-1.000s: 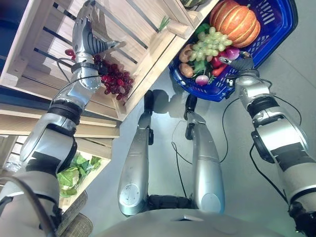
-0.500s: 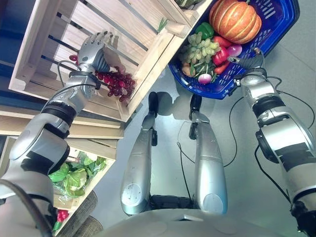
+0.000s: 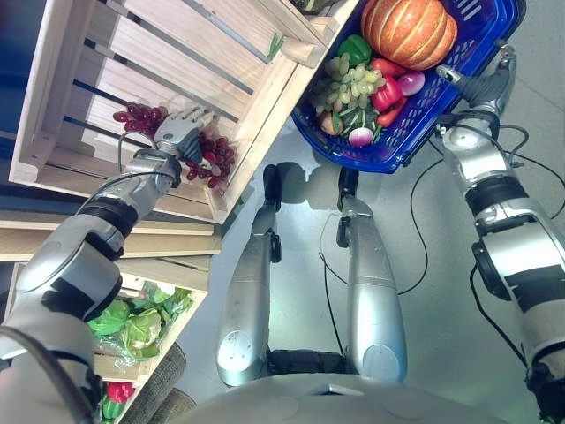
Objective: Pick up fruits and vegetables into the basket
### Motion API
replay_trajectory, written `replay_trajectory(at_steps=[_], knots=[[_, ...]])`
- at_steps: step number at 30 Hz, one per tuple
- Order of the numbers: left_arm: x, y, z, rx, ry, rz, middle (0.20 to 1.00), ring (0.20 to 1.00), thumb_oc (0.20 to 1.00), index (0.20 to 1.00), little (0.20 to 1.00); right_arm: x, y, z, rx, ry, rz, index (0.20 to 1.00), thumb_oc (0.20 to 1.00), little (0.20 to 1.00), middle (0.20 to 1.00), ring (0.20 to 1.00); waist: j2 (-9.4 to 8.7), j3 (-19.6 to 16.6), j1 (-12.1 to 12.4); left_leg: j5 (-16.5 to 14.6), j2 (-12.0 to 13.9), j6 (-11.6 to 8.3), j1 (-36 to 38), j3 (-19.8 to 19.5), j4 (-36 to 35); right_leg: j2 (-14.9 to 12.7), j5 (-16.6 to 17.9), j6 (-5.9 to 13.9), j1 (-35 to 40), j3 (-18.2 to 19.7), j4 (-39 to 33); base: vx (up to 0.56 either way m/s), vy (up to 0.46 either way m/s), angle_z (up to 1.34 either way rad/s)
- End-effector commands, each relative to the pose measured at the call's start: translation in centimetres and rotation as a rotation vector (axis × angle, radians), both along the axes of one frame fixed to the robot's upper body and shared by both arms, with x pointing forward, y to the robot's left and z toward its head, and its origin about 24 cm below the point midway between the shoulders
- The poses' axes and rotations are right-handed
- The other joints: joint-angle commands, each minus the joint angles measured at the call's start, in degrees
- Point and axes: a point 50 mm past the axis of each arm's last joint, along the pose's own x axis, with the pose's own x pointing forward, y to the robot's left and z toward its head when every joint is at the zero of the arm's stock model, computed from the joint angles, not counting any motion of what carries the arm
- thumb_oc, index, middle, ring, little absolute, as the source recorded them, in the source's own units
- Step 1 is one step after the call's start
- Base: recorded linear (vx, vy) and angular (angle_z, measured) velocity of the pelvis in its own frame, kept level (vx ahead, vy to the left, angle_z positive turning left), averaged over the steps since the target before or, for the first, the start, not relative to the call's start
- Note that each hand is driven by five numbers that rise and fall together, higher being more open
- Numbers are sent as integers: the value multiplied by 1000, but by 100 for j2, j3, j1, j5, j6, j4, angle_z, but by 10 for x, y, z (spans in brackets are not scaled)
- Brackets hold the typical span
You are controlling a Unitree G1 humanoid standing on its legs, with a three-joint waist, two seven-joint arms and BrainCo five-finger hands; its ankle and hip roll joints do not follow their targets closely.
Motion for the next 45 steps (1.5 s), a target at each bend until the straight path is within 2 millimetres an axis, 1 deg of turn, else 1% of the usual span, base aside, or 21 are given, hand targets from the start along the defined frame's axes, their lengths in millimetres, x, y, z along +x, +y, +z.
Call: replay_trajectory(at_steps=[1,2,4,5,9,12,13,15,16,17,19,20,22,26,27,31,32,37,39,45], knots=[[-7,15,-16,72,103,31,1000,1000,1000,1000,1000,-14,-22,18,-49,-142,-73,1000,1000,1000,1000,1000,319,-258,-151,-694,-210,137,28,242,612,182,226,497,763,-85,-1046,-18,-31,-2],[-8,15,-18,78,111,29,1000,1000,1000,1000,1000,-15,-22,16,-47,-143,-76,1000,1000,1000,1000,1000,314,-258,-149,-728,-211,137,61,239,621,182,188,499,794,-86,-1030,-10,-38,-2],[-8,15,-19,95,129,27,1000,1000,1000,1000,1000,-15,-22,18,-36,-163,-84,1000,1000,1000,1000,1000,305,-258,-147,-693,-209,138,26,232,605,192,236,501,773,-88,-1061,-8,-16,-1],[-9,15,-23,119,156,26,1000,1000,1000,1000,1000,-17,-24,16,-14,-179,-100,1000,1000,1000,1000,1000,290,-258,-146,-732,-208,139,59,212,607,201,196,514,801,-89,-1037,-24,-32,-3],[-12,22,-28,193,192,34,1000,1000,1000,1000,1000,-20,-30,11,35,-194,-131,1000,1000,1000,1000,1000,237,-258,-147,-705,-200,152,14,190,589,223,252,522,791,-102,-1092,-15,-44,0],[-14,30,-29,262,163,51,1000,1000,1000,1000,1000,-22,-35,4,57,-181,-155,1000,1000,1000,1000,1000,194,-258,-136,-710,-194,156,-24,166,601,233,263,532,777,-119,-1100,-8,-37,4],[-15,33,-30,294,126,60,1000,1000,1000,1000,1000,-23,-37,-1,63,-169,-169,1000,1000,1000,1000,1000,177,-258,-129,-753,-191,159,-13,156,618,235,219,533,795,-124,-1078,-12,-23,5],[-14,35,-28,321,99,67,1000,1000,1000,1000,1000,-24,-39,-3,74,-161,-182,1000,1000,1000,1000,1000,158,-258,-122,-710,-192,163,-77,143,616,242,274,530,747,-129,-1103,-7,-11,2],[-16,42,-29,363,38,98,1000,1000,1000,1000,1000,-27,-45,-12,101,-136,-211,1000,1000,1000,1000,1000,127,-258,-111,-711,-190,165,-95,120,616,257,273,524,744,-131,-1108,0,0,0],[-17,45,-28,373,7,119,1000,1000,1000,1000,1000,-28,-48,-17,119,-127,-222,1000,1000,1000,1000,1000,113,-258,-102,-703,-186,169,-120,113,617,260,283,522,730,-137,-1112,0,0,0],[-19,51,-28,417,-56,152,1000,1000,1000,1000,1000,-35,-56,-33,162,-95,-261,1000,1000,1000,1000,1000,62,-258,-72,-750,-180,183,-131,88,646,265,238,519,746,-153,-1089,-6,-45,0],[-18,54,-26,429,-80,166,1000,1000,1000,1000,1000,-37,-58,-36,173,-89,-272,1000,1000,1000,1000,1000,38,-258,-67,-710,-182,189,-195,72,641,277,288,515,695,-160,-1109,-25,-48,1],[-19,56,-26,466,-102,180,1000,1000,1000,1000,1000,-41,-63,-48,205,-64,-297,1000,1000,1000,1000,1000,-14,-258,-47,-722,-183,203,-250,46,668,294,289,512,662,-187,-1092,-18,-50,2],[-22,61,-34,506,-98,200,1000,1000,1000,1000,1000,-47,-69,-63,247,-21,-331,1000,1000,1000,1000,1000,-121,-258,-28,-766,-167,225,-320,7,727,343,261,504,621,-209,-1044,7,-42,5],[-22,61,-34,515,-109,206,1000,1000,1000,1000,1000,-47,-69,-63,253,-20,-334,1000,1000,1000,1000,1000,-134,-258,-27,-718,-163,232,-373,-1,710,352,311,503,566,-210,-1056,-9,-25,5],[-24,62,-37,549,-144,217,1000,1000,1000,1000,1000,-49,-69,-67,260,-16,-333,1000,1000,1000,1000,1000,-209,-258,-36,-736,-159,254,-407,-16,734,383,322,500,533,-208,-1048,-4,-12,3],[-26,63,-40,553,-130,217,1000,1000,1000,1000,1000,-49,-68,-69,264,-15,-331,1000,1000,1000,1000,1000,-236,-258,-34,-781,-156,255,-387,-22,754,399,285,505,550,-203,-1024,0,0,0],[-28,63,-47,540,-104,220,1000,1000,1000,1000,1000,-47,-66,-68,271,-24,-318,1000,1000,1000,1000,1000,-308,-258,-42,-789,-151,254,-419,-48,781,421,308,507,536,-197,-1033,0,0,0],[-28,62,-47,536,-107,218,1000,1000,1000,1000,1000,-46,-65,-66,272,-32,-312,1000,1000,1000,1000,1000,-326,-258,-47,-746,-146,253,-439,-49,748,428,352,509,516,-196,-1063,0,0,0],[-28,60,-52,524,-61,206,1000,1000,1000,1000,1000,-43,-58,-66,278,-48,-291,1000,1000,1000,1000,1000,-393,-258,-57,-798,-130,245,-418,-46,749,443,331,521,529,-185,-1060,0,0,0]])
